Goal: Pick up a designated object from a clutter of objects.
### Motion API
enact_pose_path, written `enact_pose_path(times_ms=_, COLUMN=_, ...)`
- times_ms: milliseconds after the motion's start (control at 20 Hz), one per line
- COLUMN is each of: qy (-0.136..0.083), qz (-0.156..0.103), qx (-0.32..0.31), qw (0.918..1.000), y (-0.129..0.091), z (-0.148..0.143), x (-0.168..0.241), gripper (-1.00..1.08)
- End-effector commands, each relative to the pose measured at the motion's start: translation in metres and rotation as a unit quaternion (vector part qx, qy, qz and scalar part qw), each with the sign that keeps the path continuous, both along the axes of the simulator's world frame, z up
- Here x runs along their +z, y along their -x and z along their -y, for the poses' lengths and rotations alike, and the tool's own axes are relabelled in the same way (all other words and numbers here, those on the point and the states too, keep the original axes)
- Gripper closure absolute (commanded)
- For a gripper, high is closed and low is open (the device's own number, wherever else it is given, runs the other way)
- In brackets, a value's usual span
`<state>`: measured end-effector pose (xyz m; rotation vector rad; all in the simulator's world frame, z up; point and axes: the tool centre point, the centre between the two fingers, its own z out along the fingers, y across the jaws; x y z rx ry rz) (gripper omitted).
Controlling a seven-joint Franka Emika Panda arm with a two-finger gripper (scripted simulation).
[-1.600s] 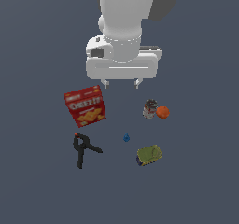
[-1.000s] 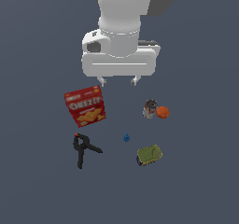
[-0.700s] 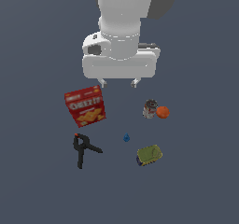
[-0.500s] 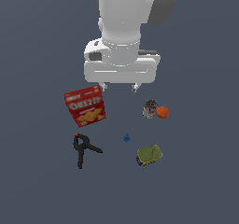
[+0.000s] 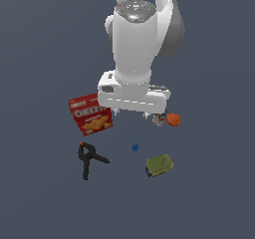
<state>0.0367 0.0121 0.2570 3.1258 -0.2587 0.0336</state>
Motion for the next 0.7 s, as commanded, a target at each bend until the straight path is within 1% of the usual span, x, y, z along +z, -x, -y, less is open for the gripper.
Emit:
enact_pose_path(times_ms=0, qy=-0.002, qz=-0.002, qx=-0.029, qw=0.9996, y=-0.006, z=-0.004, x=-0.025, gripper=-0.92)
enact_pose_path(times_ms=350, qy=-0.005, qz=-0.006, qx=-0.11, qw=0.9939, y=-0.015, z=-0.015, x=-0.095, gripper=-0.92)
enact_pose_path(times_ms=650, qy=-0.006, qz=-0.008, qx=-0.159, qw=0.9873, y=-0.016, z=-0.02, x=-0.137, gripper=-0.92)
